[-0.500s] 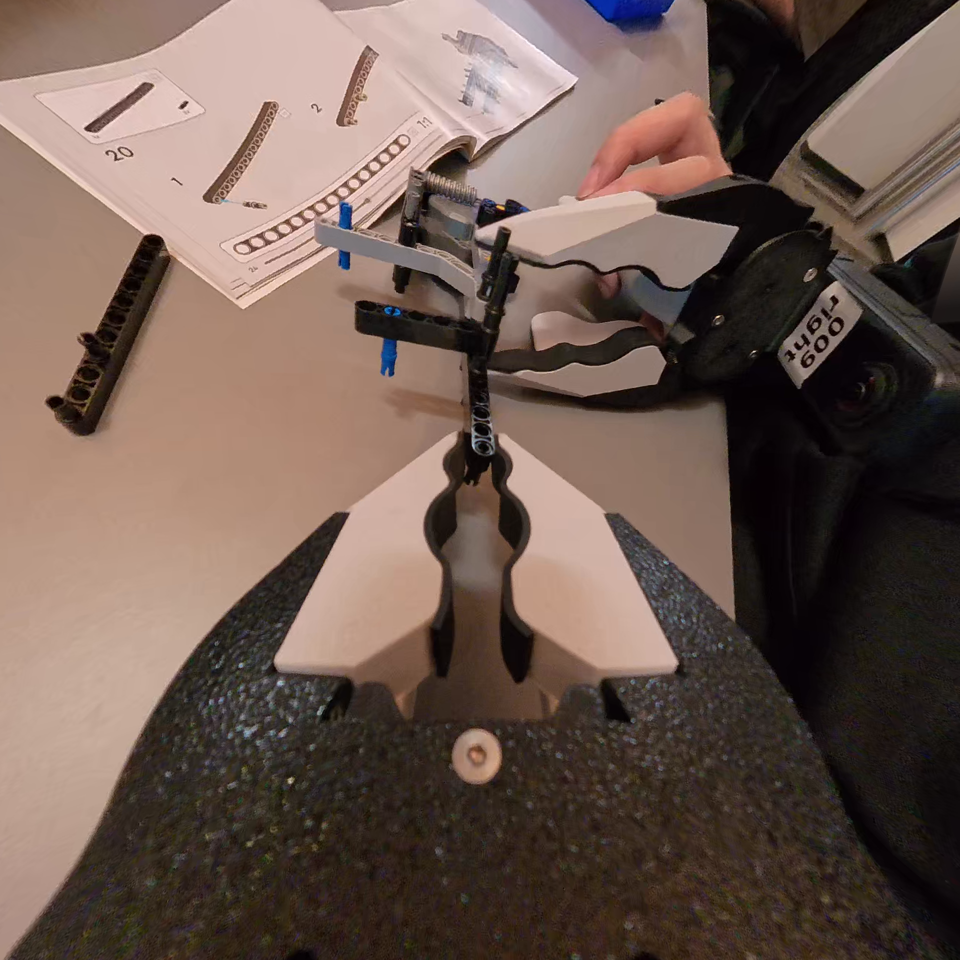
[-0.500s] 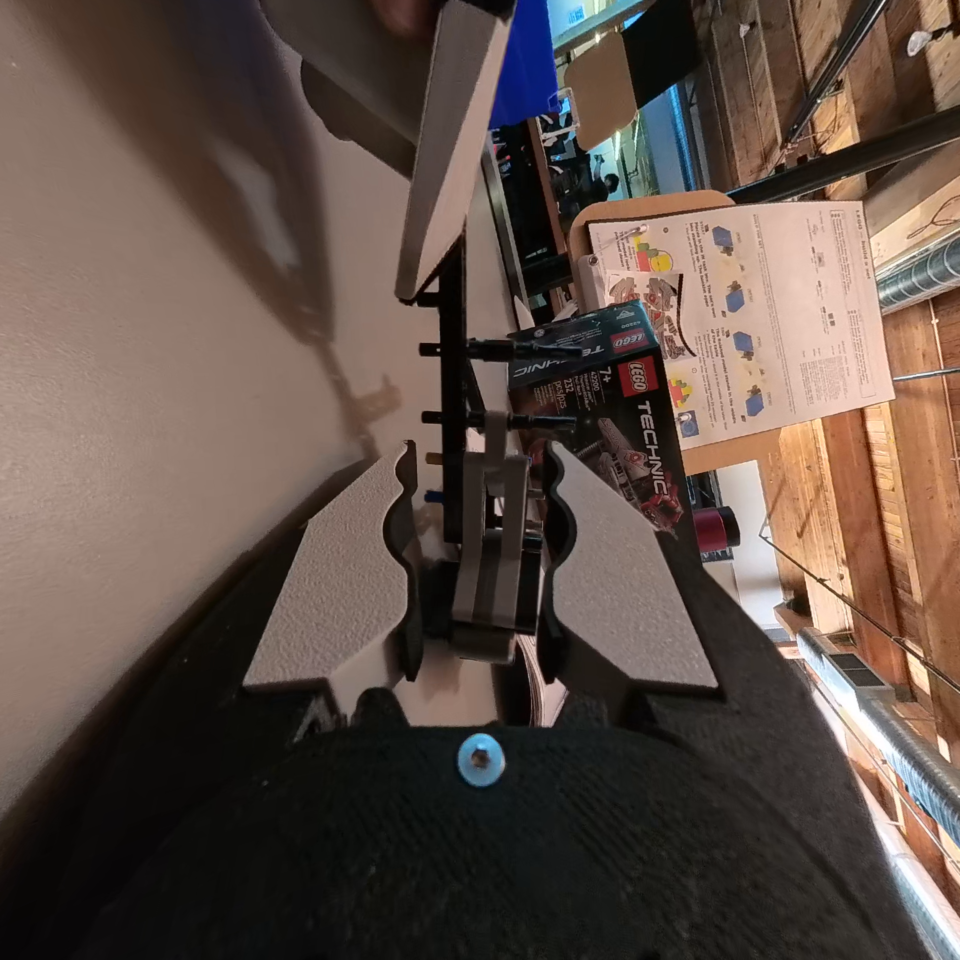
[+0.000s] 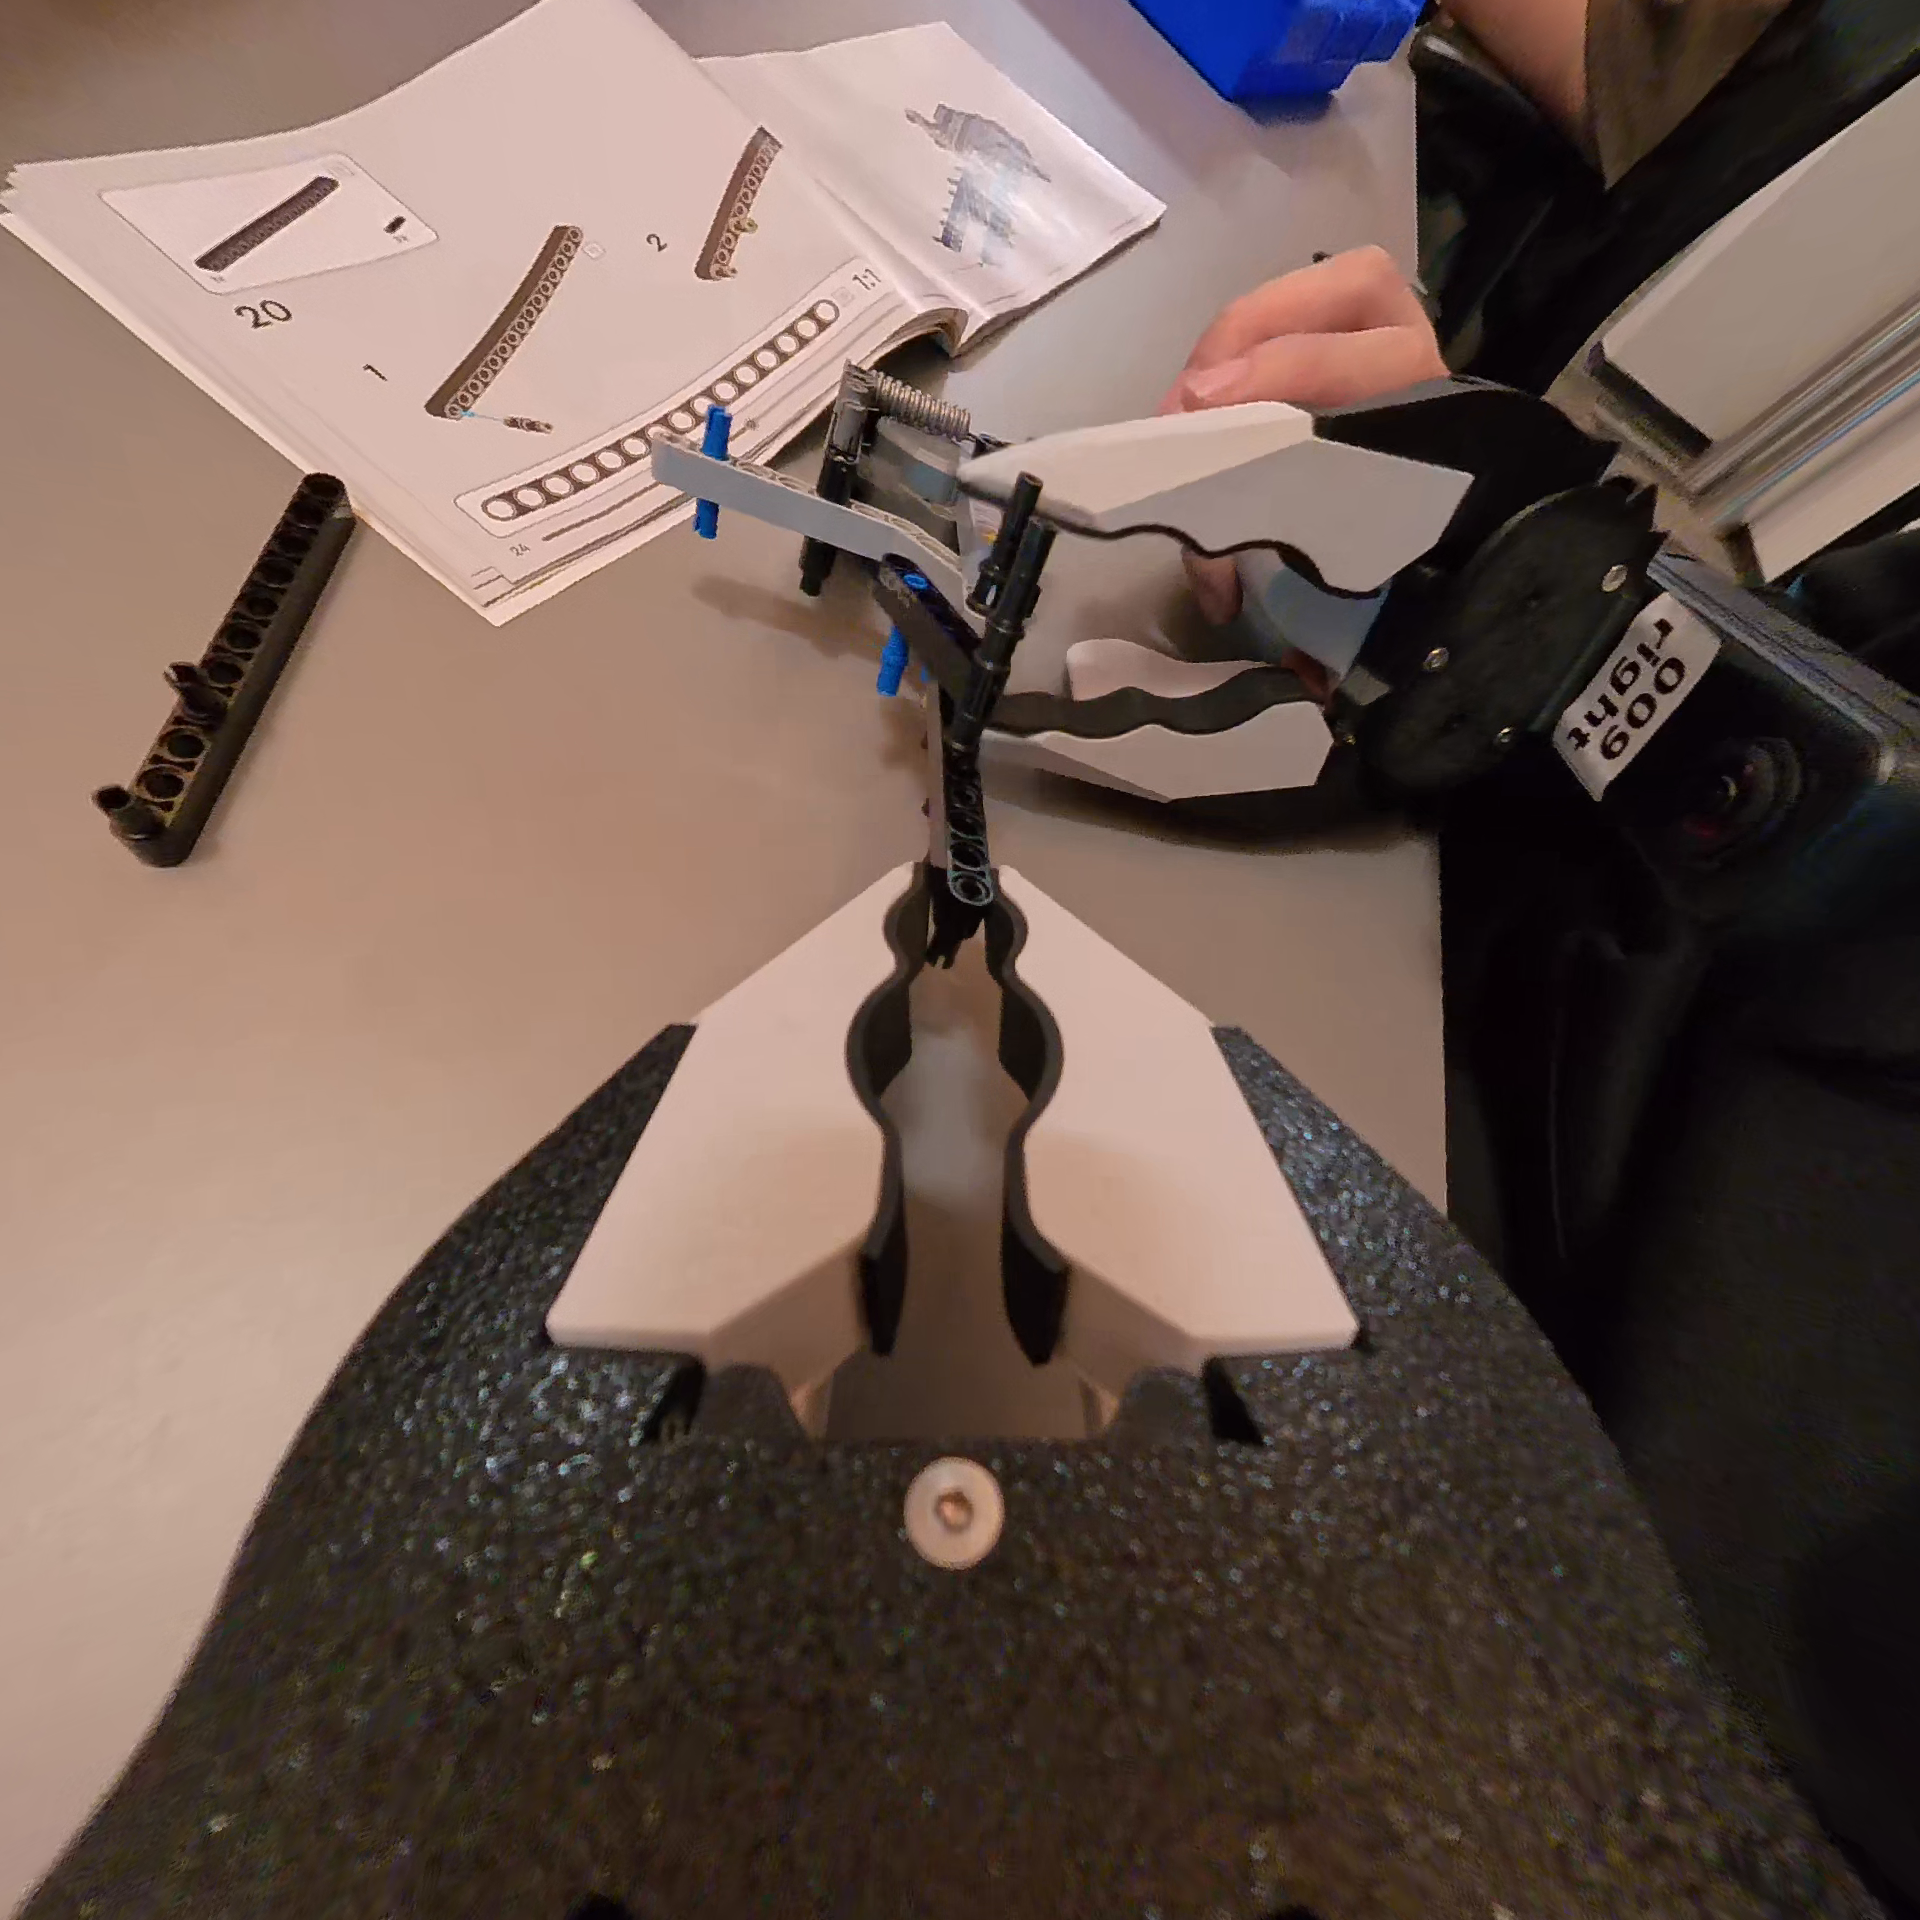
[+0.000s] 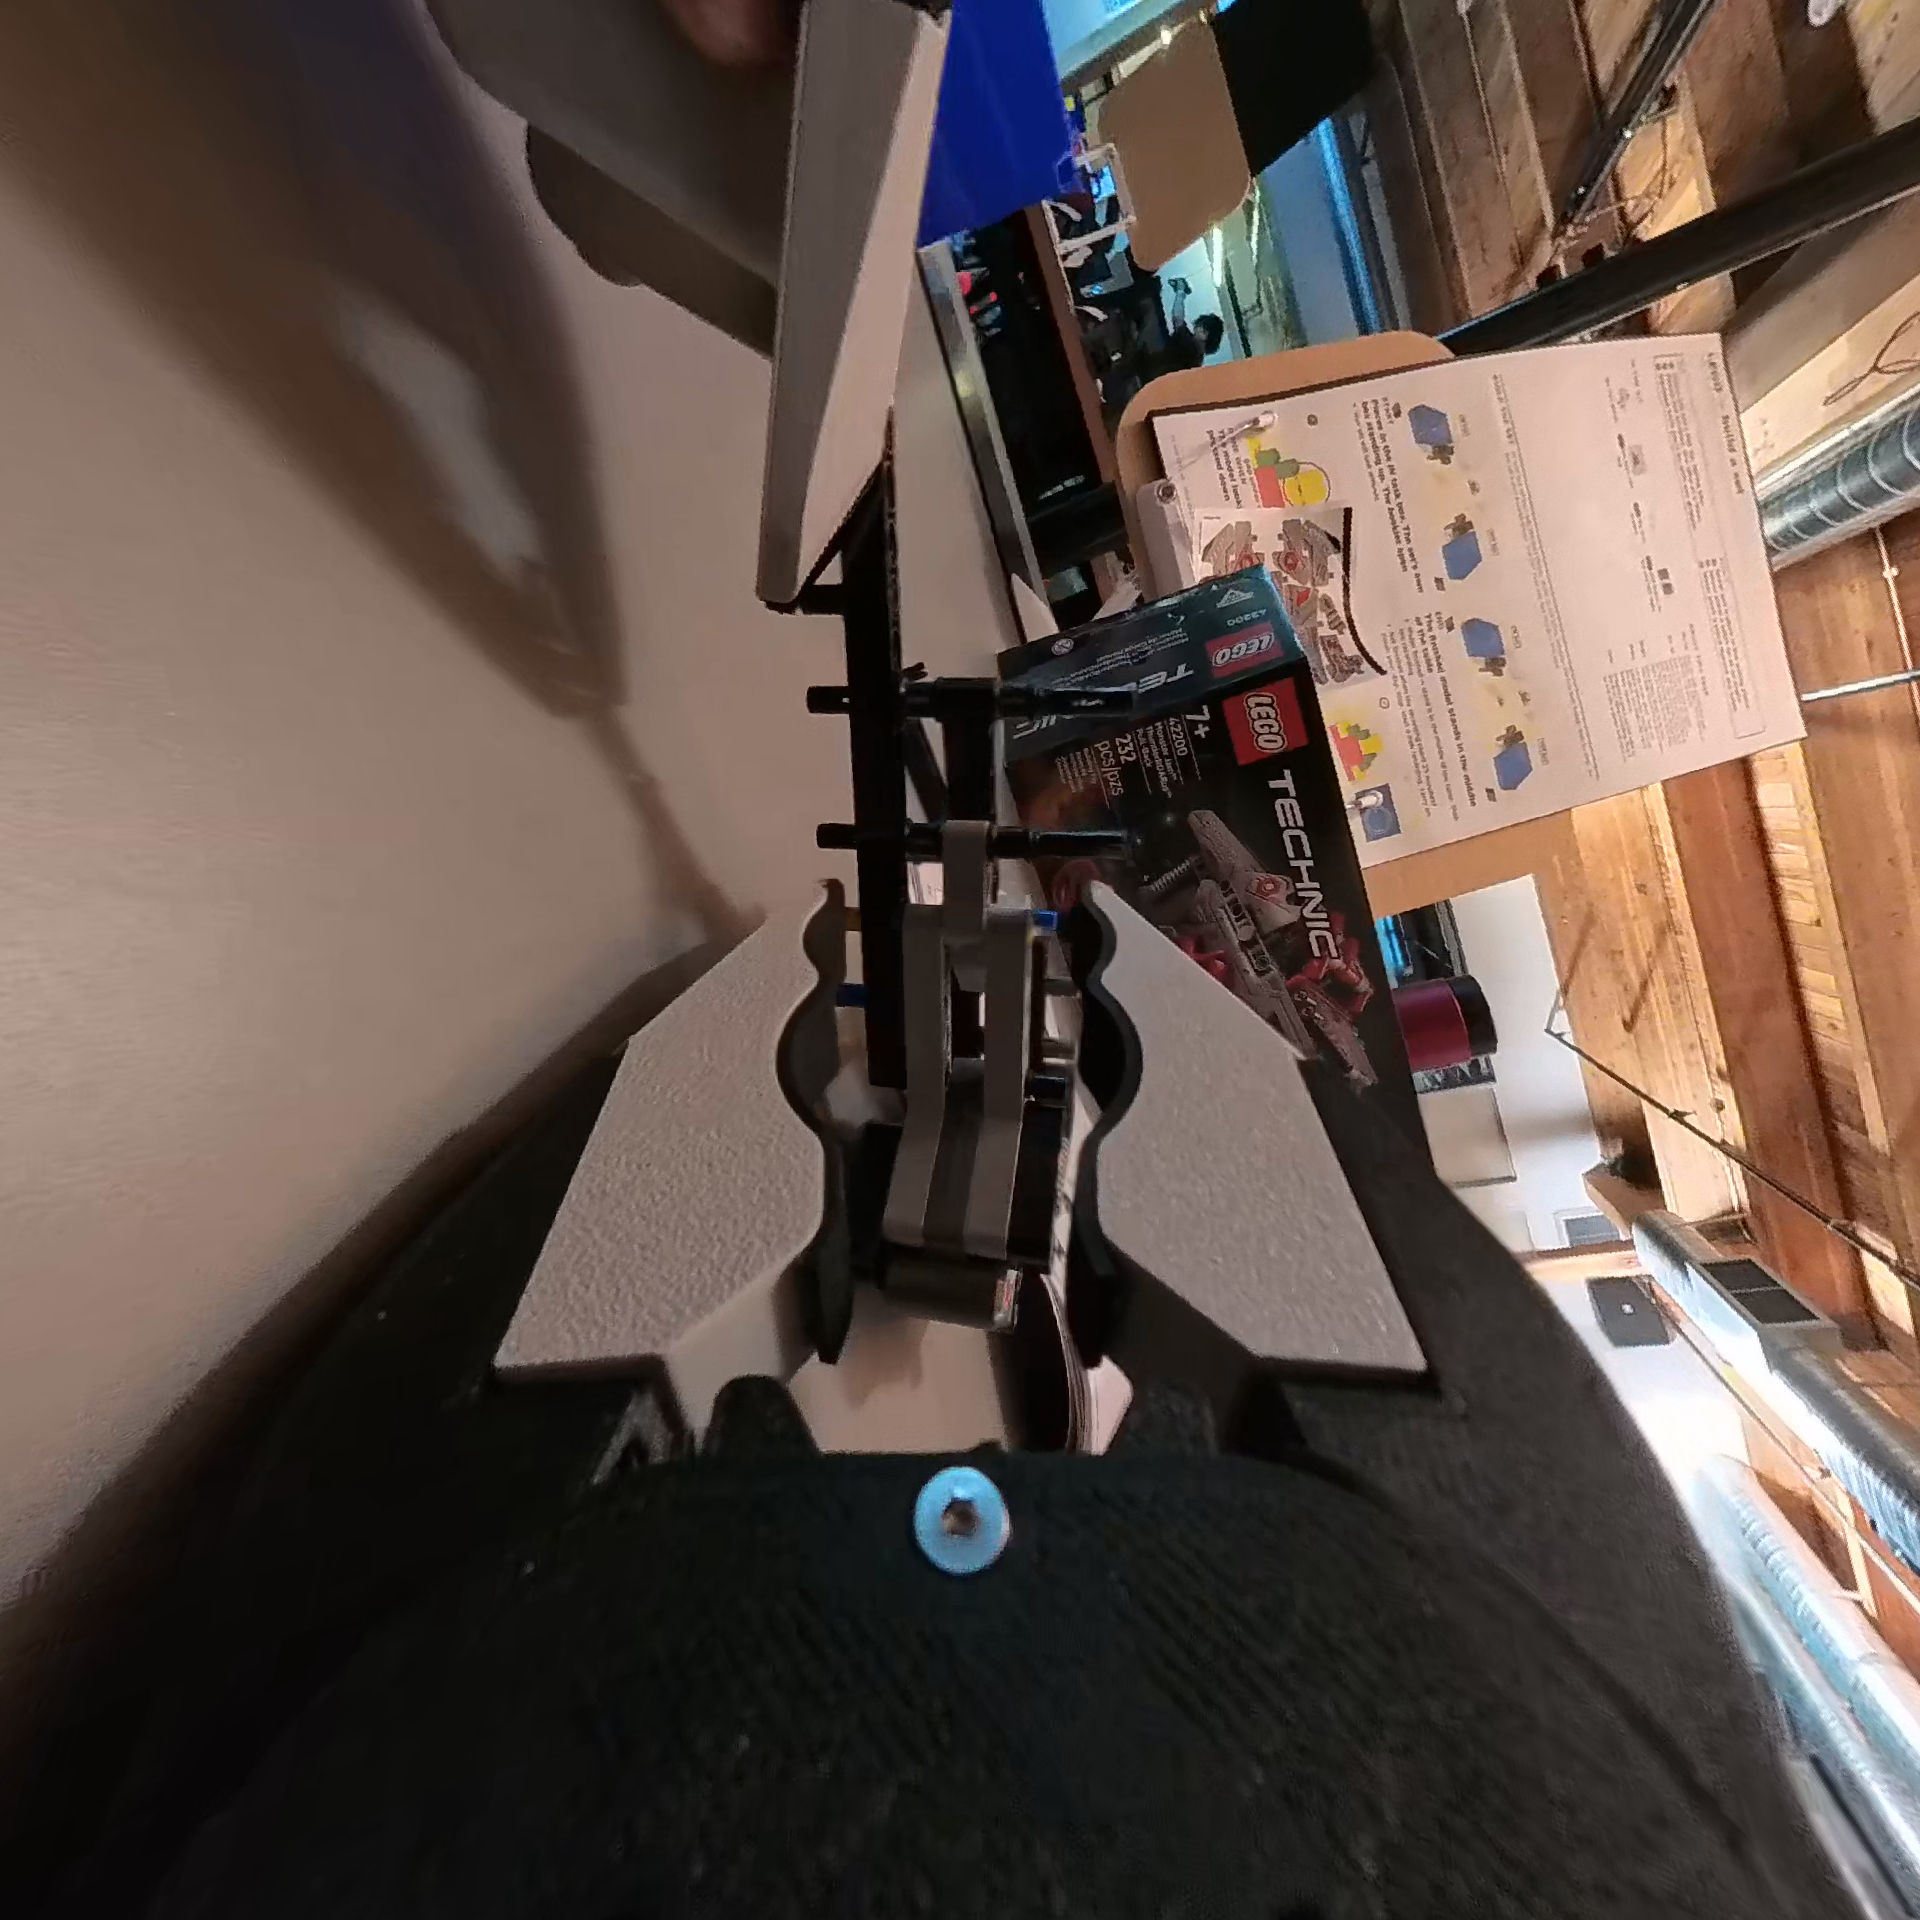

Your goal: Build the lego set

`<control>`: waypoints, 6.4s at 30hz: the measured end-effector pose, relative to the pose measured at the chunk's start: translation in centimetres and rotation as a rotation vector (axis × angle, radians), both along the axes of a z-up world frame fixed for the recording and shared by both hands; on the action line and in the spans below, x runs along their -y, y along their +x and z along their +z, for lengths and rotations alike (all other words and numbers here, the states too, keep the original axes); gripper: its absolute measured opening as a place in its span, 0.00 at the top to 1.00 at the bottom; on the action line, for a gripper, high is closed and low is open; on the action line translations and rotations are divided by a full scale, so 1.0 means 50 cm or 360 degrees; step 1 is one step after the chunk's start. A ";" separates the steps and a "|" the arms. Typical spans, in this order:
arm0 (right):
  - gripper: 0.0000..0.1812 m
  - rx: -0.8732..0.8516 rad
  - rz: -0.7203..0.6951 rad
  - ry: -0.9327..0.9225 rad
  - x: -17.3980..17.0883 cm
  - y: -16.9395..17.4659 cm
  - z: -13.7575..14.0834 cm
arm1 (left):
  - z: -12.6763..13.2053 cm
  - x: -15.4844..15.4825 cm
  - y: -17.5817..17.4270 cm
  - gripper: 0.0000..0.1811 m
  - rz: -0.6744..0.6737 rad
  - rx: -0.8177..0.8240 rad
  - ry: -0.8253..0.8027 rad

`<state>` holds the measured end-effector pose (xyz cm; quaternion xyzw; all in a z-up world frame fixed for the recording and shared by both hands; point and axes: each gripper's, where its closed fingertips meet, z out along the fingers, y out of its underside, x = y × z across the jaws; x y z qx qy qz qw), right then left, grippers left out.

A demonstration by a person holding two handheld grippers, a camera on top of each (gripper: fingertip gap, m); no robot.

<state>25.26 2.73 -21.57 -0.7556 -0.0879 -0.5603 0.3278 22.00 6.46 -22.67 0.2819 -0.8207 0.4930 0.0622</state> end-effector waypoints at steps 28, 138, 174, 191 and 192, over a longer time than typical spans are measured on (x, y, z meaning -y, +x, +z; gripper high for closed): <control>0.73 0.0035 -0.0049 0.0062 0.016 0.009 0.012 | 0.028 0.009 0.013 0.96 0.0159 -0.0322 -0.0352; 0.85 0.0134 0.0008 -0.0197 0.003 -0.016 -0.014 | 0.150 -0.170 0.138 1.00 0.0957 0.1382 -0.0048; 0.91 0.0079 0.0061 0.0216 0.021 -0.033 0.053 | 0.147 -0.176 0.142 1.00 0.0975 0.1501 0.0072; 0.98 0.0129 0.0048 -0.0212 0.031 -0.037 -0.018 | 0.143 -0.172 0.141 1.00 0.0954 0.1520 0.0105; 0.99 0.0129 0.0046 -0.0220 0.031 -0.037 -0.019 | 0.143 -0.172 0.141 1.00 0.0953 0.1521 0.0107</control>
